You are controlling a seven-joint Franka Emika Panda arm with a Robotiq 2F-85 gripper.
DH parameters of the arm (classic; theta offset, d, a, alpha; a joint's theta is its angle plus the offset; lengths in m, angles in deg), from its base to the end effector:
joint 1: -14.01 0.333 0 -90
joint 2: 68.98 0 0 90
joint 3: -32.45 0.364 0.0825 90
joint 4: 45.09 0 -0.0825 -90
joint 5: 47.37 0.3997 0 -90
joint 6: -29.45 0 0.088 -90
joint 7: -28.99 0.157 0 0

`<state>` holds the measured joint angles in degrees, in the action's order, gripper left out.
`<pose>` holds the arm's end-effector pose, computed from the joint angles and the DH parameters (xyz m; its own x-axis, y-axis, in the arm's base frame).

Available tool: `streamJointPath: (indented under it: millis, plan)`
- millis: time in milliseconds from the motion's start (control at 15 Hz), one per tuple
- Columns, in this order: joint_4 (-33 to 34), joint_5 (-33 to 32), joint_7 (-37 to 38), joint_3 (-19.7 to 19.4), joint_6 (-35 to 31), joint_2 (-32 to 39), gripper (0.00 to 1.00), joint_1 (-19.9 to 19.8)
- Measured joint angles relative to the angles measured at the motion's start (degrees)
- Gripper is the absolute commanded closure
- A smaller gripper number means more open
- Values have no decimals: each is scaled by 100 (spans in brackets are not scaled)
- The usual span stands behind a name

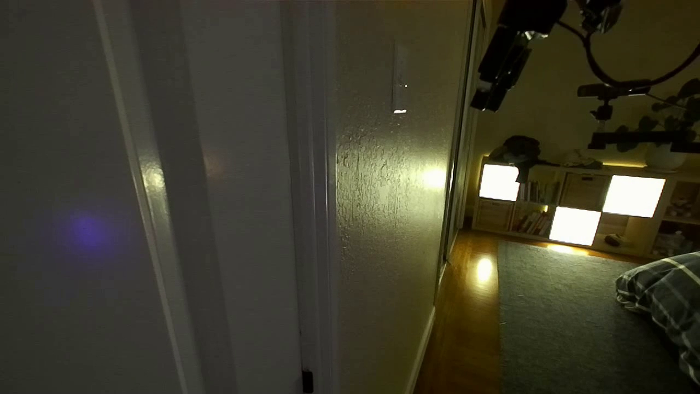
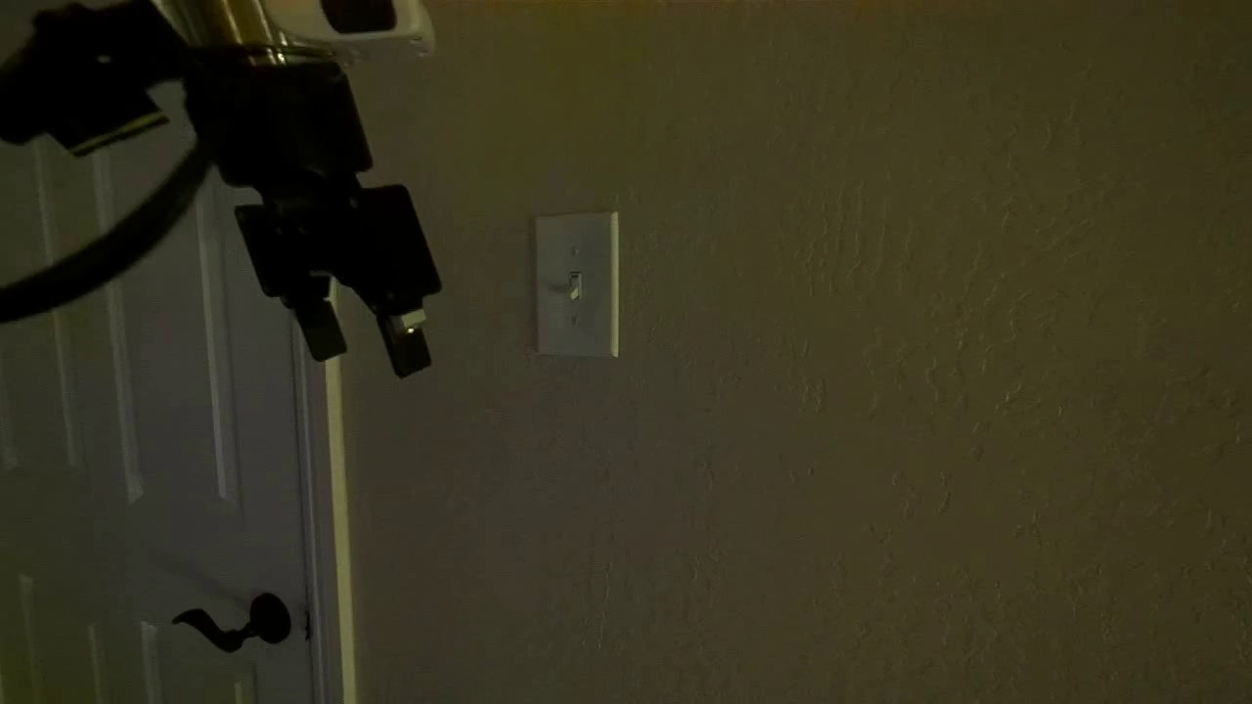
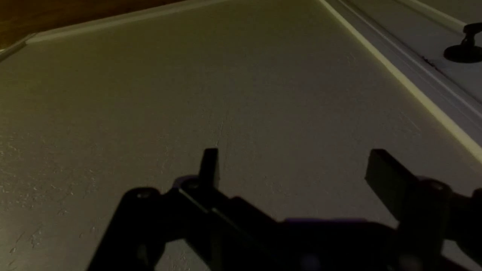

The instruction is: Turn on the light switch

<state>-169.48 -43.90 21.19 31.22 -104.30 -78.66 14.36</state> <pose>0.5521 -0.0057 0.4939 0.9408 0.0787 0.3298 0.0882 -0.9960 -0.0140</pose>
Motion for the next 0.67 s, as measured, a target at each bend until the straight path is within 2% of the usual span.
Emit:
streamJointPath:
  millis: [67,667]
  plan:
    - [87,0,-43,-1,-142,154,27,0]
    - [911,84,-223,-9,-1116,1001,87,-47]
